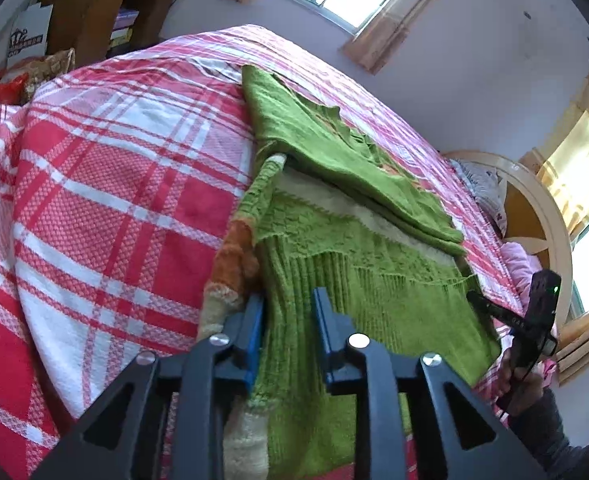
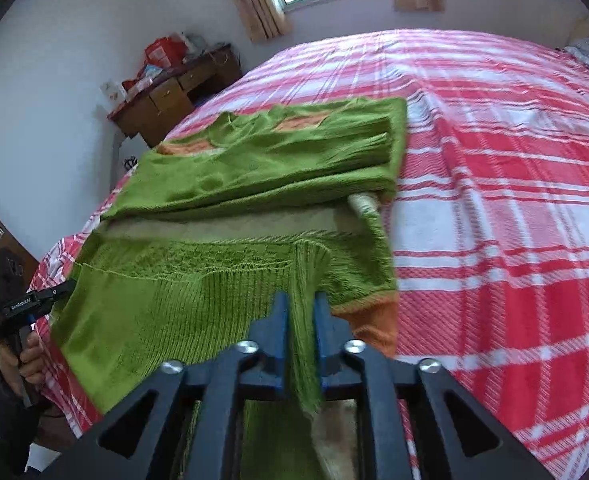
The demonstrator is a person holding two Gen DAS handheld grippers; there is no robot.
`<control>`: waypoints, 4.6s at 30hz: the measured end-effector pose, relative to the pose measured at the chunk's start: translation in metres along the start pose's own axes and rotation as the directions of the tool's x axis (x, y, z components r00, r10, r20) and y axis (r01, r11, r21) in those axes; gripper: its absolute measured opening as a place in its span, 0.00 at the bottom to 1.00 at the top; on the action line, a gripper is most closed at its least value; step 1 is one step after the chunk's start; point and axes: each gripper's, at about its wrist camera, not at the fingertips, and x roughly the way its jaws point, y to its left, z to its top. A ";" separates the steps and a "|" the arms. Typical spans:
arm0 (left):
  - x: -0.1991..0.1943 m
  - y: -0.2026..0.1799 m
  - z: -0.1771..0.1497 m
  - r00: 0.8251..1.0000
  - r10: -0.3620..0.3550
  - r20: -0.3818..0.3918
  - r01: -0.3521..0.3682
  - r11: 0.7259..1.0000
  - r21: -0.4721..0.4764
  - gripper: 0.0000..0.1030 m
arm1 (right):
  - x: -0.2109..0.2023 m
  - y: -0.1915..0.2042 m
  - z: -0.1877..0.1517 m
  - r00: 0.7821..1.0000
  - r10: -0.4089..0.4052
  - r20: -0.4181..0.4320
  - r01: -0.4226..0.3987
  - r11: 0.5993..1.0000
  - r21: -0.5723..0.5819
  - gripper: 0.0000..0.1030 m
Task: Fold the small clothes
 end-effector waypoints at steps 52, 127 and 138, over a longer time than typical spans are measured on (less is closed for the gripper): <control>0.055 -0.029 0.185 0.954 0.166 0.248 -0.157 0.986 -0.055 0.05 | 0.010 0.039 0.148 0.855 -0.348 0.385 0.430 0.891 -0.148 0.06; 0.092 -0.118 0.046 0.867 0.491 0.084 -0.495 0.831 0.254 0.64 | 0.011 0.099 0.029 0.957 -0.209 0.201 0.252 0.943 -0.217 0.50; 0.076 -0.109 0.038 0.834 0.541 0.106 -0.550 0.805 0.221 0.73 | 0.034 0.085 0.010 0.962 -0.256 0.091 0.269 0.946 -0.182 0.51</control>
